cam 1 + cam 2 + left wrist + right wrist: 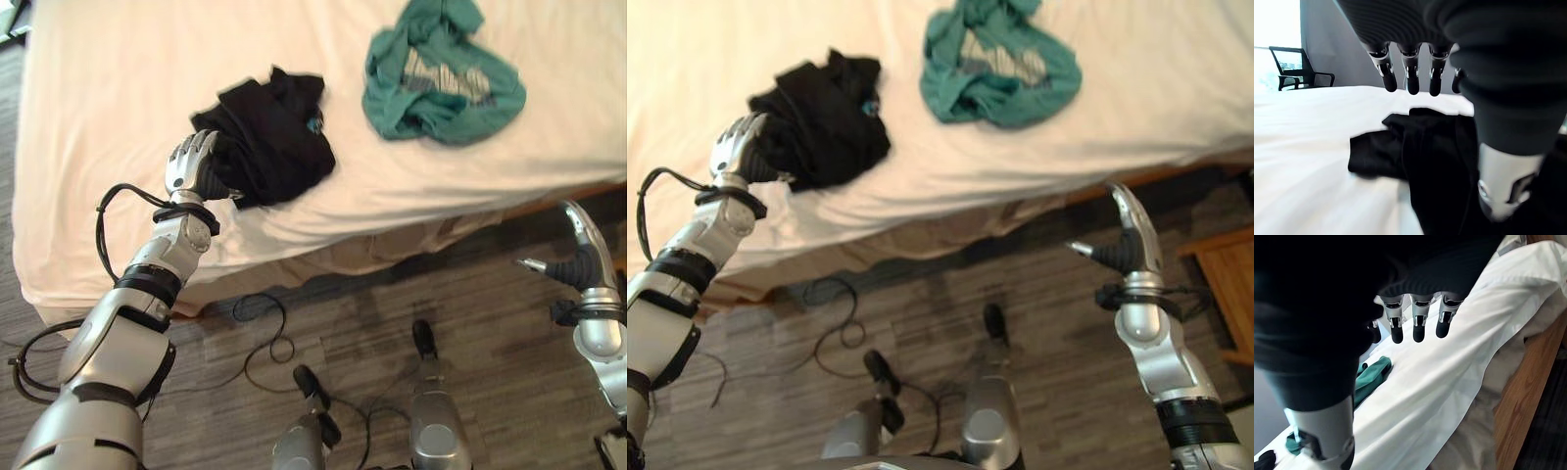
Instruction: Tidy up the quilt and then pick up the clothes from the bed and put them into the laundry hamper.
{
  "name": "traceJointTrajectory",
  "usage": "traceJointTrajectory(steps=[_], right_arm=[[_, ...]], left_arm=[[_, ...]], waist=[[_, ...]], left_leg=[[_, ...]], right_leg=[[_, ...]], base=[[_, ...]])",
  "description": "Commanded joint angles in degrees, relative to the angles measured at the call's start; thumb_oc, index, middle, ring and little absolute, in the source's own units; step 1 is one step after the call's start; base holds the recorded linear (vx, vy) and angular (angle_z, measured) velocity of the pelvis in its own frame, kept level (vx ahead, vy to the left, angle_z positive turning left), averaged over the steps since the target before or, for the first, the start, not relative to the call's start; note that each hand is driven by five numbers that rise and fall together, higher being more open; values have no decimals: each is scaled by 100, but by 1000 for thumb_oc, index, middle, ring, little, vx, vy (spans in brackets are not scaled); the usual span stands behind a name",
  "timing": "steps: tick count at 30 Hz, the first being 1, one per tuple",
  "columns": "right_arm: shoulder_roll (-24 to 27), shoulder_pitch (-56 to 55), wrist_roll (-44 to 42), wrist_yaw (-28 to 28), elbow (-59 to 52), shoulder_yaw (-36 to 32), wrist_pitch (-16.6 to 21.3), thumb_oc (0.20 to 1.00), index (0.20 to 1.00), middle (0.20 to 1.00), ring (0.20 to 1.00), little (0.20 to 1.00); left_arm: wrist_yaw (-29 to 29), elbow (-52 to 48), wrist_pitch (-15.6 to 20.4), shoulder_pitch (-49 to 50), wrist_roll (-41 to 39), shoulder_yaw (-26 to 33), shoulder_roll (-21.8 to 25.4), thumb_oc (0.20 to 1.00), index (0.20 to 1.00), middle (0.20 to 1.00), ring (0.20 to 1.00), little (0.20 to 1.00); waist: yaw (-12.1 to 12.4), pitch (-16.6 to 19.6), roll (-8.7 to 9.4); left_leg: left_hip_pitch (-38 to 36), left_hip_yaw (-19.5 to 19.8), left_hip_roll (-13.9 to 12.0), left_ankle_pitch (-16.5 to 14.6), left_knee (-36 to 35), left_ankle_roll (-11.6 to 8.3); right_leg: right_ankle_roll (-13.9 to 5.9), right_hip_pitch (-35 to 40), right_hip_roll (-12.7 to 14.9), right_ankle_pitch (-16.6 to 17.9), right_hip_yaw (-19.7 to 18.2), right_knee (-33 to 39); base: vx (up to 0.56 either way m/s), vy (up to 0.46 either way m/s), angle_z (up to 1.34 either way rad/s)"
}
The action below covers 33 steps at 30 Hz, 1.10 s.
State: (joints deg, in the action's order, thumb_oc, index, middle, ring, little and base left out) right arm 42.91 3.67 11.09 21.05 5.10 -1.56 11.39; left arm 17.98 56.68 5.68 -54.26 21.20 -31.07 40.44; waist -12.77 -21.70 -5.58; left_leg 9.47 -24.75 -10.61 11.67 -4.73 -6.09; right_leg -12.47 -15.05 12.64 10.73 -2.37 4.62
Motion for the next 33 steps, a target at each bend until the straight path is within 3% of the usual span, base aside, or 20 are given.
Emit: traceJointTrajectory(steps=[1,4,5,6,7,9,12,13,14,15,16,20,21,30,33], right_arm=[[-17,408,-81,203,-559,-169,428,1000,1000,1000,1000,1000],[46,628,-116,195,-878,-153,571,1000,1000,1000,1000,1000],[46,631,-117,194,-878,-156,571,1000,1000,1000,1000,1000],[65,688,-131,196,-949,-144,607,1000,1000,1000,1000,1000],[93,849,-147,205,-1138,-110,702,1000,1000,1000,1000,1000],[95,947,-160,182,-1280,-47,761,1000,1000,1000,1000,1000],[121,962,-84,125,-1436,5,808,1000,1000,1000,1000,1000],[125,926,-54,98,-1470,13,813,1000,1000,1000,1000,1000],[147,905,-14,96,-1448,11,799,1000,1000,1000,1000,1000],[164,893,9,89,-1415,32,786,1000,1000,1000,1000,1000],[234,891,96,105,-1227,81,684,1000,1000,1000,1000,1000],[507,823,279,128,-929,-67,493,1000,1000,1000,1000,1000],[643,828,356,114,-676,-111,384,1000,1000,1000,1000,1000],[1268,1023,556,105,389,-221,19,1000,1000,1000,1000,1000],[1759,1549,322,196,1385,-70,-231,1000,1000,1000,1000,1000]], left_arm=[[64,555,-60,-740,328,141,96,1000,1000,1000,1000,1000],[-50,862,-67,-866,603,-112,-77,1000,1000,1000,1000,1000],[-49,872,-64,-876,604,-115,-80,909,909,909,909,909],[-61,928,-57,-903,629,-144,-120,871,871,871,871,871],[-55,1074,-52,-900,657,-150,-194,642,642,642,642,642],[-42,1149,-46,-881,613,-89,-241,558,558,558,558,558],[13,1033,29,-827,534,-9,-232,545,545,545,545,545],[18,912,67,-777,502,19,-217,432,432,432,432,432],[35,686,120,-739,452,34,-200,407,407,407,407,407],[37,492,154,-692,391,46,-188,231,231,231,231,231],[51,-211,318,-245,-13,314,-120,200,200,200,200,200],[-125,-1454,548,925,-419,807,13,200,200,200,200,200],[-270,-1829,686,1587,-787,1118,-74,200,200,200,200,200],[-645,-2759,888,3866,-1547,2154,-415,200,200,200,200,200],[-712,-2850,884,4815,-2210,2470,-654,200,200,200,200,200]], waist=[[2,-45,436],[-25,-129,451],[-24,-123,447],[-34,-135,450],[-49,-169,478],[-47,-140,500],[10,-63,510],[37,-33,504],[79,-8,498],[115,15,492],[230,92,469],[447,195,416],[599,219,404],[1040,256,202],[1323,214,39]], left_leg=[[-197,-258,21,-560,-27,-258],[27,-302,-89,-476,-27,-328],[41,-300,-91,-473,-27,-328],[106,-299,-124,-453,-27,-348],[226,-311,-202,-402,-27,-395],[340,-309,-270,-382,-27,-428],[390,-287,-346,-342,-27,-470],[382,-275,-377,-330,-27,-486],[363,-262,-402,-318,-27,-492],[340,-241,-417,-308,-27,-501],[218,-152,-450,-294,-27,-534],[5,-17,-458,-300,-27,-562],[-78,51,-457,-295,-27,-575],[-187,399,-412,-228,-27,-624],[-87,599,-328,-162,-27,-657]], right_leg=[[-131,-85,-387,-385,335,-27],[-149,-315,-409,-310,350,-9],[-147,-328,-411,-308,352,-10],[-139,-396,-418,-296,356,-5],[-141,-505,-439,-271,400,6],[-124,-602,-475,-254,412,16],[-97,-614,-514,-267,471,26],[-83,-583,-533,-289,508,28],[-62,-543,-548,-314,533,27],[-43,-493,-563,-336,567,26],[11,-269,-613,-437,668,27],[92,86,-627,-575,802,20],[138,240,-617,-634,883,11],[260,649,-550,-789,1298,-10],[281,693,-485,-845,1529,-47]], base=[[-12,-24,-11],[-7,-41,-9],[0,0,0],[-8,-45,2],[-8,-45,3],[-1,-63,4],[22,-70,-1],[22,-64,-3],[21,-67,-1],[53,-105,4],[57,-100,9],[55,-65,17],[42,-52,13],[18,-57,29],[-1,-98,37]])
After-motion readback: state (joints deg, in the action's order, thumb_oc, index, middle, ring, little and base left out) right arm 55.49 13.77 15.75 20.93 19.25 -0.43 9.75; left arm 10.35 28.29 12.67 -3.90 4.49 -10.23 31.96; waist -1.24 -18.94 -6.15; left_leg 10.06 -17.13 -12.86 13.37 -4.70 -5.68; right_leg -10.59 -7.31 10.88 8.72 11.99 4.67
